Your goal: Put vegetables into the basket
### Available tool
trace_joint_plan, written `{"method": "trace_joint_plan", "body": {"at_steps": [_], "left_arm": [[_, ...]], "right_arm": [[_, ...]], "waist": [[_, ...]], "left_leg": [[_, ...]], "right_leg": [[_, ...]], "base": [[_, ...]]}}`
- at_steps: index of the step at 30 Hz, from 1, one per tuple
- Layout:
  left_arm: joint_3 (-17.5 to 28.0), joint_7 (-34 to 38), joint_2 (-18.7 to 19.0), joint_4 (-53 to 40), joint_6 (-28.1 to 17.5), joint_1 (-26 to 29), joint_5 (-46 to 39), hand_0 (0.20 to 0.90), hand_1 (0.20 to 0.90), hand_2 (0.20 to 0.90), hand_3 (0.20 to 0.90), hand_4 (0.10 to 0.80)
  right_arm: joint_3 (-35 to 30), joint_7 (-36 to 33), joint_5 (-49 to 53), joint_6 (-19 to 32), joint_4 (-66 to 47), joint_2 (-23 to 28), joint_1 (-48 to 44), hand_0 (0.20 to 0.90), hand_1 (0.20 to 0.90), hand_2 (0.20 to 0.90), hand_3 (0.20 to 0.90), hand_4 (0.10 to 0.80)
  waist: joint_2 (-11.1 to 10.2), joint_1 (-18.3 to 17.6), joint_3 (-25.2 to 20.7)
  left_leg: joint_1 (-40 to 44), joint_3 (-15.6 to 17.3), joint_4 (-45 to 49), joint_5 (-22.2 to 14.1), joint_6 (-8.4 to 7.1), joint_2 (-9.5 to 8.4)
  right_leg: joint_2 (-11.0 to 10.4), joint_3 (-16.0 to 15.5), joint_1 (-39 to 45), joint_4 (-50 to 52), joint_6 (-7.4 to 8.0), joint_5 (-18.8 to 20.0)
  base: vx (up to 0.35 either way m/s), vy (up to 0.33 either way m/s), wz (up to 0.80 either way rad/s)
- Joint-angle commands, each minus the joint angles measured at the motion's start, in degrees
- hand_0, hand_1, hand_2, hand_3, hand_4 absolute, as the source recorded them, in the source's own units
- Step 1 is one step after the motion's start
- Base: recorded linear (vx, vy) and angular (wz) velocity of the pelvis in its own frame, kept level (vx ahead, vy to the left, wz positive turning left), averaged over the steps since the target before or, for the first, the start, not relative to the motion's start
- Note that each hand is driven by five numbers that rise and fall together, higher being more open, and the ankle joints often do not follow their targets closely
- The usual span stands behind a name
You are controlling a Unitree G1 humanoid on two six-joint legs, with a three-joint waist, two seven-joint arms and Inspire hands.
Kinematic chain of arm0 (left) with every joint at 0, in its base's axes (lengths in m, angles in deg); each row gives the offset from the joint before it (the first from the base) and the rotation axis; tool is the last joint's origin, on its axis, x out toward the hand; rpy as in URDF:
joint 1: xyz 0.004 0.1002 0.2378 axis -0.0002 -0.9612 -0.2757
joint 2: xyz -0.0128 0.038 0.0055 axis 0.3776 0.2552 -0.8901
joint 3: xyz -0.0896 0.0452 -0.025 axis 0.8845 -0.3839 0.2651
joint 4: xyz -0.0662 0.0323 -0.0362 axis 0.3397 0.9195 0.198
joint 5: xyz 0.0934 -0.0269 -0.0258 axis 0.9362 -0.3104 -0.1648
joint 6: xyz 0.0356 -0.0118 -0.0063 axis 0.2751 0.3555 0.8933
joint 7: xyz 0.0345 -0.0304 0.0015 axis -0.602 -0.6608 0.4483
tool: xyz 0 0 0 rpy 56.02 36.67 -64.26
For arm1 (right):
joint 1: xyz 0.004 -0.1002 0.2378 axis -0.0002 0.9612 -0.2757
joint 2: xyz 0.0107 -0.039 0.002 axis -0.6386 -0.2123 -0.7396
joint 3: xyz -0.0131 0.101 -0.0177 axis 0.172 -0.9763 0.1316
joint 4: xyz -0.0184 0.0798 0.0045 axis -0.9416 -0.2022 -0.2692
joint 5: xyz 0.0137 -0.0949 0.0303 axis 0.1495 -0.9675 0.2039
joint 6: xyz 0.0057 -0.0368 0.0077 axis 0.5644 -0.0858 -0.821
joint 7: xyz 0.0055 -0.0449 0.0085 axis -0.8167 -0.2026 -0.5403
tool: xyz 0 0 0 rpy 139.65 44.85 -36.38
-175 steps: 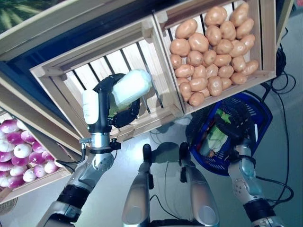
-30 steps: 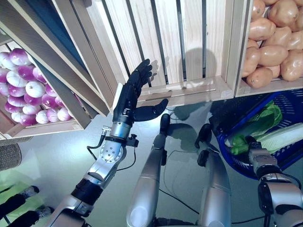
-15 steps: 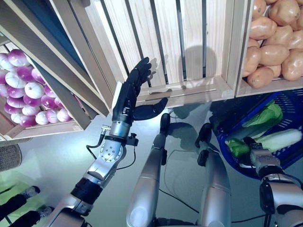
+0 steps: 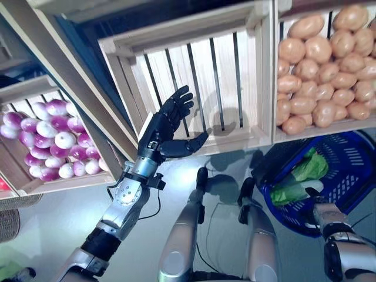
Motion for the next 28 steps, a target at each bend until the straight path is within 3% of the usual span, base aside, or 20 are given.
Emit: {"method": "trace_joint_plan", "body": {"at_steps": [1, 7, 13, 21, 28], "left_arm": [[2.59, -5.13, 1.00, -6.10, -0.09, -3.27, 3.42, 0.900, 0.900, 0.900, 0.900, 0.800], [0.92, -11.25, 0.65, 3.46, 4.66, -13.27, 6.44, 0.900, 0.900, 0.900, 0.900, 0.800], [0.63, -10.08, -2.26, 20.41, 6.16, -18.05, 9.96, 0.900, 0.900, 0.900, 0.900, 0.800], [1.12, -8.39, -9.14, 37.90, 5.86, -18.79, 18.23, 0.900, 0.900, 0.900, 0.900, 0.800], [3.21, -4.27, -15.20, 57.97, 6.67, -15.76, 22.20, 0.900, 0.900, 0.900, 0.900, 0.800]], "right_arm": [[3.55, 0.31, -18.58, 5.39, -5.78, 1.31, 8.33, 0.900, 0.900, 0.900, 0.900, 0.800], [8.03, 3.47, -33.45, 11.97, -15.58, -3.87, 20.57, 0.900, 0.900, 0.900, 0.900, 0.800], [10.19, 12.34, -36.60, 15.17, -19.24, -7.14, 26.74, 0.900, 0.900, 0.900, 0.900, 0.800], [14.55, 18.32, -47.09, 11.93, -15.33, -9.56, 29.00, 0.900, 0.900, 0.900, 0.900, 0.800], [17.67, 22.80, -51.48, 8.54, -2.03, -12.24, 28.53, 0.900, 0.900, 0.900, 0.900, 0.800]], "waist": [[-1.16, -0.14, -7.49], [-2.11, -2.56, -15.50], [-2.32, -4.44, -21.00], [-2.91, -5.31, -24.76], [-3.76, -5.76, -26.69]], "left_leg": [[2.15, 0.99, -3.58, -1.81, -1.94, -0.24], [10.18, 2.78, -8.67, -1.30, -2.35, 1.47], [14.33, 4.51, -8.79, -2.88, -2.16, 1.81], [18.72, 5.83, -8.62, -4.83, -2.09, 1.99], [22.20, 6.05, -9.02, -6.26, -1.94, 2.24]], "right_leg": [[1.85, -0.39, 6.94, -8.23, -0.09, 4.49], [1.61, -0.36, 14.80, -12.93, 1.01, 5.08], [0.98, 0.32, 17.97, -14.20, 1.58, 4.81], [0.37, 0.53, 21.51, -15.15, 1.94, 4.48], [0.39, 0.69, 24.43, -15.61, 2.01, 3.84]], "base": [[0.302, 0.183, -0.15], [0.259, 0.114, -0.11], [0.164, 0.074, -0.04], [0.105, 0.041, -0.13], [0.063, -0.002, -0.02]]}}
